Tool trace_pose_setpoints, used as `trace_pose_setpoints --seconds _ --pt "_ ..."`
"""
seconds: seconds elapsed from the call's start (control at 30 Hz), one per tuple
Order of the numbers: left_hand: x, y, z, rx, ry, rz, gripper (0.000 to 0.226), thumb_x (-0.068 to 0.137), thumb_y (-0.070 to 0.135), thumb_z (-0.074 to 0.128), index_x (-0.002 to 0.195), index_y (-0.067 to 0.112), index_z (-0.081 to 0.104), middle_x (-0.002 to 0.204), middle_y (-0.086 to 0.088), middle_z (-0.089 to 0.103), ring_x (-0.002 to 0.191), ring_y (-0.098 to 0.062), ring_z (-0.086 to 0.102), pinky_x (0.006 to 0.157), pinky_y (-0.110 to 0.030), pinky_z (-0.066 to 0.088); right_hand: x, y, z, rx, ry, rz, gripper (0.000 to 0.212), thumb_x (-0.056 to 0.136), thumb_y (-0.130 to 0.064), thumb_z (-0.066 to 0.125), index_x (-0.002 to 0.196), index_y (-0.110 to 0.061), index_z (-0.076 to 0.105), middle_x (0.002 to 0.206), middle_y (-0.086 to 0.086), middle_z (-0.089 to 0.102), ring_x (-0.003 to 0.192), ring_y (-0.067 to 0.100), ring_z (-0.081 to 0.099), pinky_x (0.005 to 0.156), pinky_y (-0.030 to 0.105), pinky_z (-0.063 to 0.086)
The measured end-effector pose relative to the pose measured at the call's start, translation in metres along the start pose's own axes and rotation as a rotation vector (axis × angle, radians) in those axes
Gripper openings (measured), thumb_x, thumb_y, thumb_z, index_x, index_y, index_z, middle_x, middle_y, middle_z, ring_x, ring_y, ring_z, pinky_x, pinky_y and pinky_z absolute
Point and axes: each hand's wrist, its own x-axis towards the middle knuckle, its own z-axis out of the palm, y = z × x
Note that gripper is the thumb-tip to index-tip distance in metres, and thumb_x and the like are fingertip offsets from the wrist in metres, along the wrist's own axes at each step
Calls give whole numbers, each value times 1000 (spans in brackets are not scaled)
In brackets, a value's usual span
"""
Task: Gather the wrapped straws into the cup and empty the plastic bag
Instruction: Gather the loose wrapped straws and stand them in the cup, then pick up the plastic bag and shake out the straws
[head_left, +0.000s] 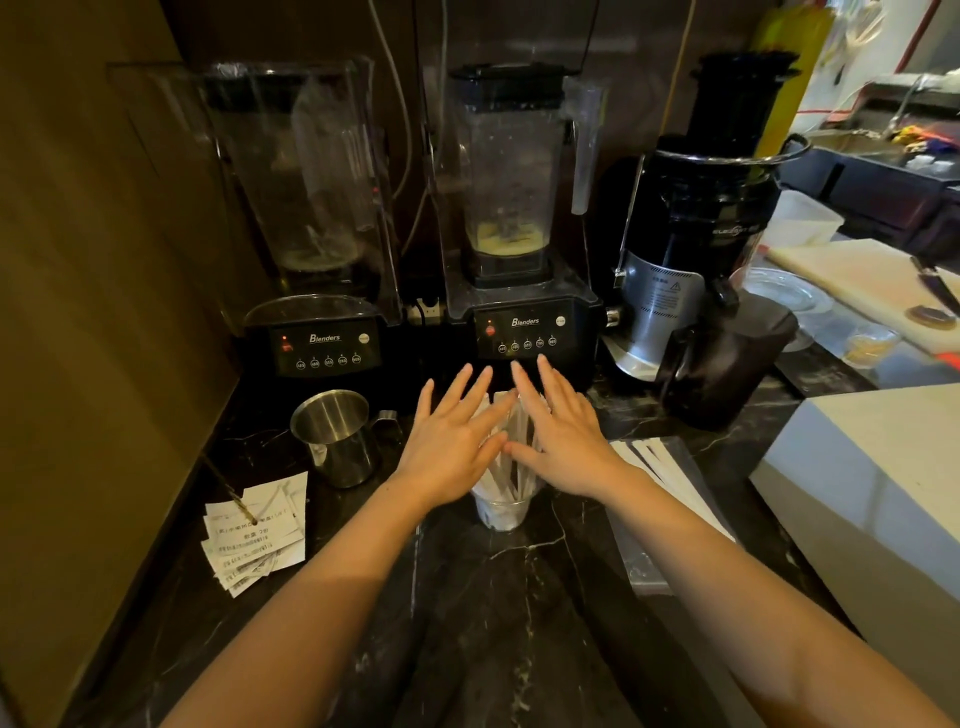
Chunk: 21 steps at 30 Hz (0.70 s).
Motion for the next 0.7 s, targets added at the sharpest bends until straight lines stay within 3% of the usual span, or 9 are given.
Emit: trace_pose_setpoints --seconds 0.2,0.4,0.57,0.7 --pt "16 23 -8 54 55 -17 54 92 49 24 131 40 -11 155 -4 -6 131 -15 -27 104 -45 -19 -16 19 -26 -11 93 108 89 84 -56 44 124 -36 -33 152 6 -26 140 22 -17 114 46 -4" --pt "36 65 3 73 39 -25 58 91 51 22 141 32 -3 155 -8 -8 138 -21 -21 107 -53 -16 -45 54 -49 -14 132 224 90 84 -56 44 135 -30 -26 153 8 -23 141 24 -16 114 50 1" --pt "44 100 25 41 -36 31 60 91 53 20 140 31 -7 155 -7 -11 138 -21 -21 105 -48 -20 -77 83 -56 8 129 340 89 84 -55 45 139 -27 -20 153 7 -22 141 26 -14 114 49 2" --pt "42 122 50 6 -117 80 61 91 52 21 140 31 -7 155 -5 -10 139 -21 -19 109 -50 -14 -101 107 -52 34 97 435 88 84 -54 45 139 -27 -19 153 9 -20 142 28 -11 114 47 2"
